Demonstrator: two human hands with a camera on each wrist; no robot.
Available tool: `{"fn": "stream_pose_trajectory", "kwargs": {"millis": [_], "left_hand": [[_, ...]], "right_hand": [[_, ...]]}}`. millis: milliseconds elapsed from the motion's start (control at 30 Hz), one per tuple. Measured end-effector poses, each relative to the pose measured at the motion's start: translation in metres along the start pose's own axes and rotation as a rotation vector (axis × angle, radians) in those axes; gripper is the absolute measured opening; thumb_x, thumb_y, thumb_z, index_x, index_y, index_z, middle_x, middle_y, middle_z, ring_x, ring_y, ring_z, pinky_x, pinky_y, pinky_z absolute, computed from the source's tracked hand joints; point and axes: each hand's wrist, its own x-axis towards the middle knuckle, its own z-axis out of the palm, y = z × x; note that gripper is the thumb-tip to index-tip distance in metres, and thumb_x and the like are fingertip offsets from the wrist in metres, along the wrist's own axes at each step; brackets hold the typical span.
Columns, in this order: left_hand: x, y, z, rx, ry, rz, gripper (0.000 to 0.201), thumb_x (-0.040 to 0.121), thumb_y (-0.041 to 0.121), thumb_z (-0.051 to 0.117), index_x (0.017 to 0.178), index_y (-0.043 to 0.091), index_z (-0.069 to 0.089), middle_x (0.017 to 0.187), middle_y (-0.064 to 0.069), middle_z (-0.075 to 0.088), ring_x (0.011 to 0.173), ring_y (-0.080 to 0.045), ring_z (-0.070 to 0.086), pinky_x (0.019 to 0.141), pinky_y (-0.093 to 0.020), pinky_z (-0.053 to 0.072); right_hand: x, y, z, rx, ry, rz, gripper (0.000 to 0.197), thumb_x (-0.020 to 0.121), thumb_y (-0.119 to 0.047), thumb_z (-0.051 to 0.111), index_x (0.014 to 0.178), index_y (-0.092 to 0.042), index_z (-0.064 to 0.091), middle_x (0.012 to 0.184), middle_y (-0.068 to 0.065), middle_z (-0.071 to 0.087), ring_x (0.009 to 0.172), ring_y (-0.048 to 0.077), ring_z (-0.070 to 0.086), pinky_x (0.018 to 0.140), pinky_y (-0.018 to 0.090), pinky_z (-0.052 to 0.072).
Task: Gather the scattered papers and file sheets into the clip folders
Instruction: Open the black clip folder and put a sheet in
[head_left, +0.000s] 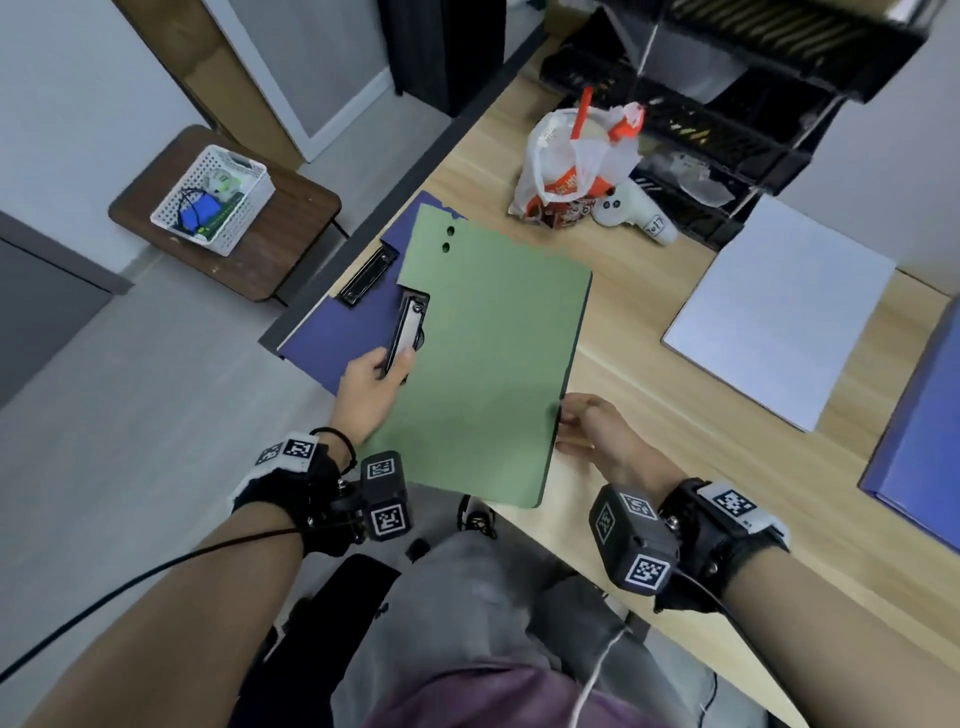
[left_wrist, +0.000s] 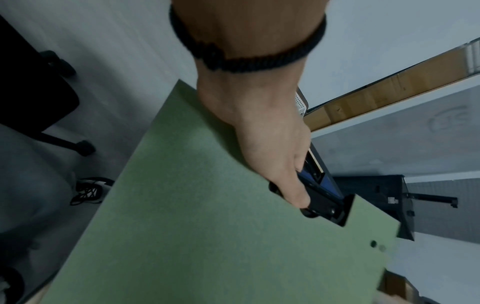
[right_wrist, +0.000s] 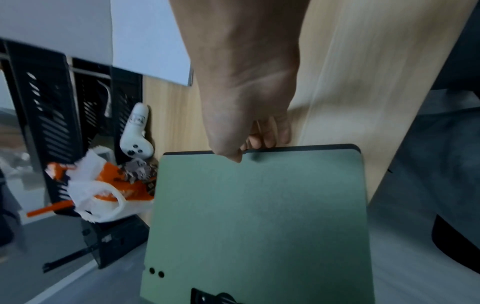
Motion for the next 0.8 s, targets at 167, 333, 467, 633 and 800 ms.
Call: {"fn": "stream_pose_trajectory", "kwargs": {"millis": [167, 333, 467, 633, 800], "left_hand": [[-0.024, 0.045, 0.055, -0.027, -0.148, 0.099, 0.046, 0.096, 0.039, 0.054, 0.062, 0.017, 0.032, 0.055, 0.007, 0.025, 0.046, -0.005, 0.022, 0.053, -0.028, 0.017], [-0.059, 0.102, 0.138, 0.039, -0.353, 0.160, 0.041, 0.096, 0.039, 0.053, 0.063, 0.021, 0.037, 0.057, 0.014, 0.026, 0.051, -0.004, 0.024, 0.054, -0.023, 0.024], [-0.091, 0.137, 0.203, 0.090, -0.497, 0.202, 0.026, 0.095, 0.040, 0.054, 0.080, 0.019, 0.053, 0.071, 0.004, 0.051, 0.062, -0.004, 0.046, 0.059, -0.025, 0.036], [-0.114, 0.179, 0.268, 0.292, -0.601, 0.313, 0.051, 0.087, 0.024, 0.067, 0.132, 0.016, 0.045, 0.121, -0.004, 0.043, 0.126, -0.023, 0.041, 0.105, -0.033, 0.036], [-0.155, 0.237, 0.311, 0.464, -0.817, 0.200, 0.106, 0.074, 0.059, 0.071, 0.154, 0.030, 0.007, 0.161, -0.007, -0.011, 0.150, -0.023, -0.007, 0.121, -0.044, 0.006]], "right_hand": [[-0.041, 0.012, -0.069, 0.198, 0.114, -0.122, 0.015, 0.100, -0.018, 0.043, 0.087, -0.019, 0.050, 0.063, -0.008, 0.058, 0.054, 0.006, 0.053, 0.051, 0.021, 0.041], [-0.084, 0.037, -0.149, 0.485, 0.166, -0.202, 0.022, 0.102, -0.016, 0.038, 0.113, -0.018, 0.057, 0.094, 0.003, 0.067, 0.076, 0.016, 0.062, 0.059, 0.024, 0.052], [-0.116, 0.065, -0.210, 0.684, 0.269, -0.219, 0.029, 0.103, -0.020, 0.035, 0.125, -0.014, 0.053, 0.099, 0.007, 0.067, 0.075, 0.017, 0.065, 0.057, 0.026, 0.056], [-0.144, 0.090, -0.264, 0.782, 0.361, -0.249, 0.040, 0.101, -0.027, 0.043, 0.135, -0.008, 0.051, 0.128, 0.014, 0.062, 0.103, 0.025, 0.064, 0.080, 0.036, 0.058], [-0.161, 0.086, -0.287, 0.788, 0.284, -0.365, 0.029, 0.101, -0.026, 0.044, 0.119, -0.009, 0.059, 0.116, 0.015, 0.067, 0.098, 0.026, 0.066, 0.086, 0.040, 0.055]]}}
